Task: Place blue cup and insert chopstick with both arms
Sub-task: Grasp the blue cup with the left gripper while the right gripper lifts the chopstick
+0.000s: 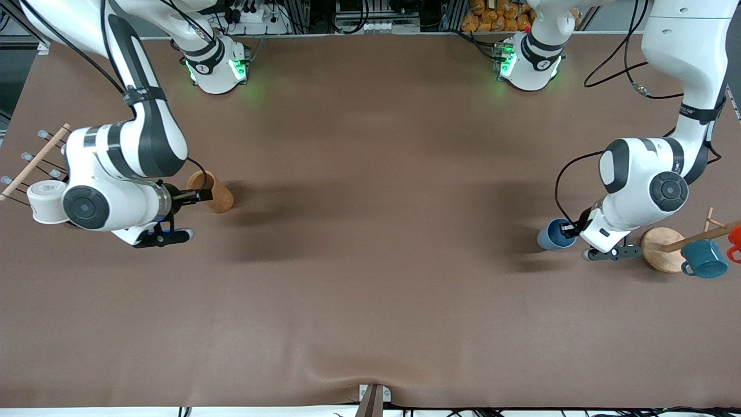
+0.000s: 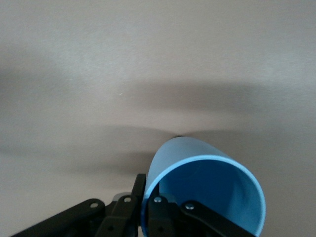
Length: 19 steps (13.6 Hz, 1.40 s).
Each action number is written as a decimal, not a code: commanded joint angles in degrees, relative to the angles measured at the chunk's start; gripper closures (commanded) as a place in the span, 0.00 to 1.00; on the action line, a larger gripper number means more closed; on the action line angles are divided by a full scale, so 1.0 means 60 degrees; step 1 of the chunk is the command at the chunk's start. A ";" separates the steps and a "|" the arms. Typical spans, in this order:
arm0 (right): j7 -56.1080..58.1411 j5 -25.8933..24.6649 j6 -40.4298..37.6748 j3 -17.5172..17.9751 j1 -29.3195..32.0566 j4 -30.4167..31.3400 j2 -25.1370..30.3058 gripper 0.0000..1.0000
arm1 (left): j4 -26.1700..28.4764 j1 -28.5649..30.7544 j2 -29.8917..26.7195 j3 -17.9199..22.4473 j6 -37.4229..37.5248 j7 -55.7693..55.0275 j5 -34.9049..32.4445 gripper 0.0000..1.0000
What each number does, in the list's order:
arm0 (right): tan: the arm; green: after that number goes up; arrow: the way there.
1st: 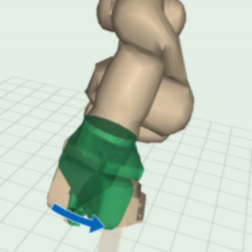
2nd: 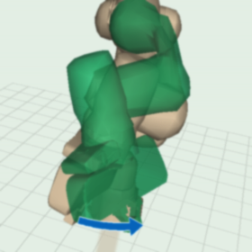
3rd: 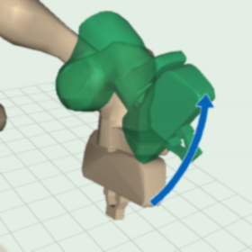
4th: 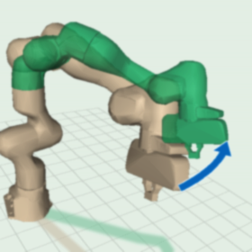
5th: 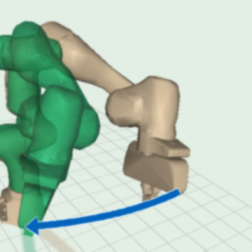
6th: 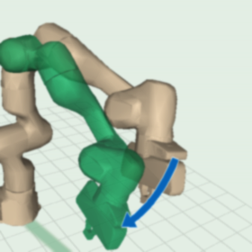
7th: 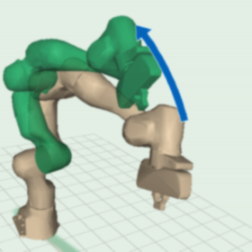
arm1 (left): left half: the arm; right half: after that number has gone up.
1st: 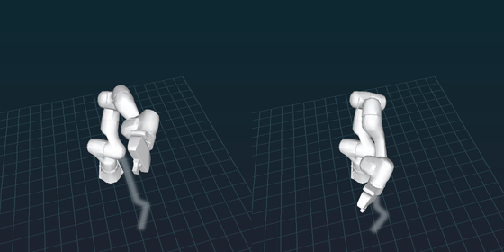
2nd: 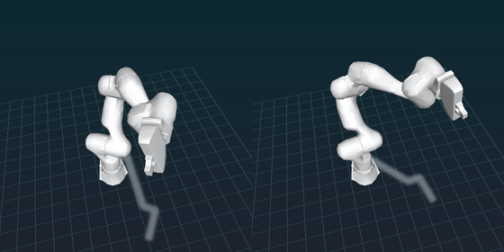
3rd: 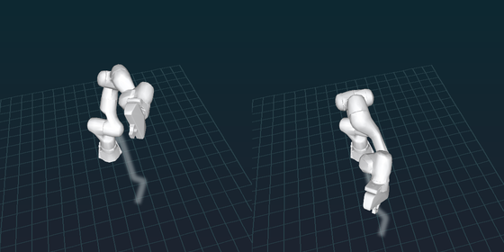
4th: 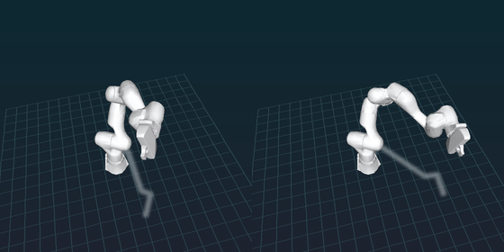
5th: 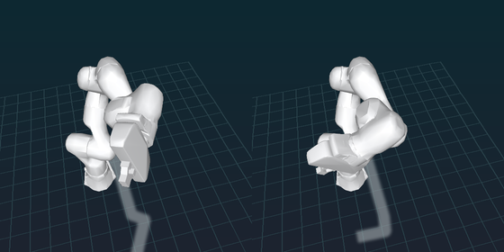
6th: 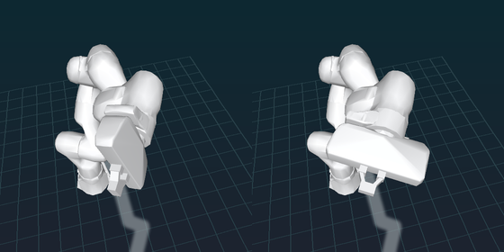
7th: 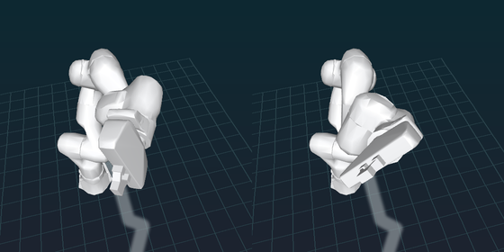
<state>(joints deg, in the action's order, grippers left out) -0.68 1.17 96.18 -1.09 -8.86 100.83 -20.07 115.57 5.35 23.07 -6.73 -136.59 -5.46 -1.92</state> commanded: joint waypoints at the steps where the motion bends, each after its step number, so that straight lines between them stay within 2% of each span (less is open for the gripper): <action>1: -0.0239 0.0011 0.0112 -0.0038 -0.0061 0.0114 -0.0066 0.00 | -0.0100 -0.0174 -0.0328 -0.0808 0.0031 -0.0218 -0.0047 1.00; 5: -0.0239 0.0025 0.0170 -0.0038 -0.0076 0.0114 -0.0184 0.00 | -0.0846 -0.0465 -0.0213 -0.2303 0.0061 -0.1210 -0.0047 1.00; 7: -0.0239 0.0025 0.0156 -0.0038 -0.0076 0.0099 -0.0199 0.63 | -0.1197 -0.1574 0.0181 -0.2335 0.0061 -0.1944 -0.0178 1.00; 8: -0.0311 0.0025 0.0141 -0.0038 -0.0032 0.0099 -0.0199 0.85 | -0.1315 -0.2204 0.0430 -0.2292 0.0046 -0.2223 -0.0164 1.00; 9: -0.0428 0.0011 0.0141 -0.0038 -0.0032 0.0099 -0.0199 1.00 | -0.1650 -0.2631 0.0621 -0.2277 0.0046 -0.2646 -0.0178 1.00; 11: -0.0517 0.0025 0.0112 -0.0038 -0.0104 0.0085 -0.0199 1.00 | -0.2062 -0.3218 0.0915 -0.2277 0.0046 -0.2971 -0.0164 1.00; 16: -0.0502 0.0011 0.0141 -0.0038 -0.0032 -0.0032 -0.0170 1.00 | -0.2297 -0.4887 0.1282 -0.2044 0.0046 -0.5415 -0.0193 1.00; 19: -0.0502 0.0011 -0.0310 -0.0052 0.0027 -0.0193 0.0063 1.00 | -0.2342 -0.5491 0.1676 -0.1954 0.0046 -0.5916 -0.0179 1.00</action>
<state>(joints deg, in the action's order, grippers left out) -2.80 1.16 96.59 -1.44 -8.89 100.57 -21.15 103.32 -25.80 30.99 -19.43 -136.76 -38.91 -1.92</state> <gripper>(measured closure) 0.907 0.952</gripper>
